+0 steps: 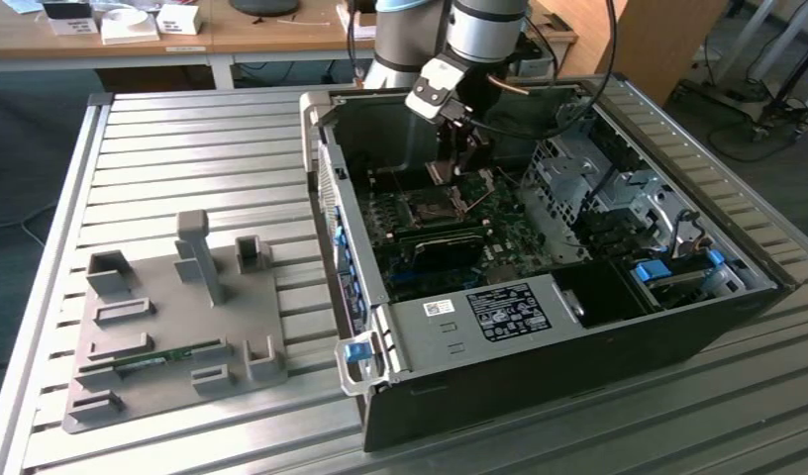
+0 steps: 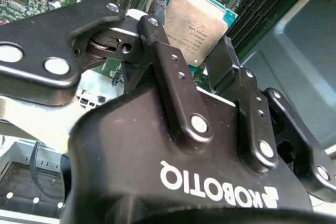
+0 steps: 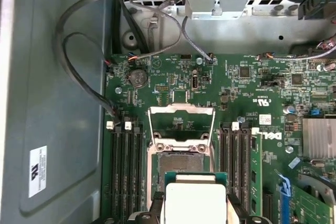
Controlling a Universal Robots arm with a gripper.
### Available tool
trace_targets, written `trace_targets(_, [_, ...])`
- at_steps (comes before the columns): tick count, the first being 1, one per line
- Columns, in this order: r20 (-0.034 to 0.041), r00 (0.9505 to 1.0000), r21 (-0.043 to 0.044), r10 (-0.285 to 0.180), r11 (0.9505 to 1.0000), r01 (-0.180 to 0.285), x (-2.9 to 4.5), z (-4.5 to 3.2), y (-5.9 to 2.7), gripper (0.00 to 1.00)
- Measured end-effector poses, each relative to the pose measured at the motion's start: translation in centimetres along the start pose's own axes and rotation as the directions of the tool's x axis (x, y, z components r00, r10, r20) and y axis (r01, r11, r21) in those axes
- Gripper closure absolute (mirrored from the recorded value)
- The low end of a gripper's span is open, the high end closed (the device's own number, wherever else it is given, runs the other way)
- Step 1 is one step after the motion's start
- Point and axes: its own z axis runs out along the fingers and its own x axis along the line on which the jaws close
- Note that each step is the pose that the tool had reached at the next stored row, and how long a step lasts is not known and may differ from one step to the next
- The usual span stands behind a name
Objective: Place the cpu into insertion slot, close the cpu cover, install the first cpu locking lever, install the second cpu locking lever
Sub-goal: 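Place the cpu into insertion slot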
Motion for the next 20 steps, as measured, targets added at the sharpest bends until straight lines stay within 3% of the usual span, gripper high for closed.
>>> trace_targets(20, [0.0018, 1.0, 0.0001, 0.0, 1.0, 0.0, 0.43, 2.55, -0.12, 0.46])
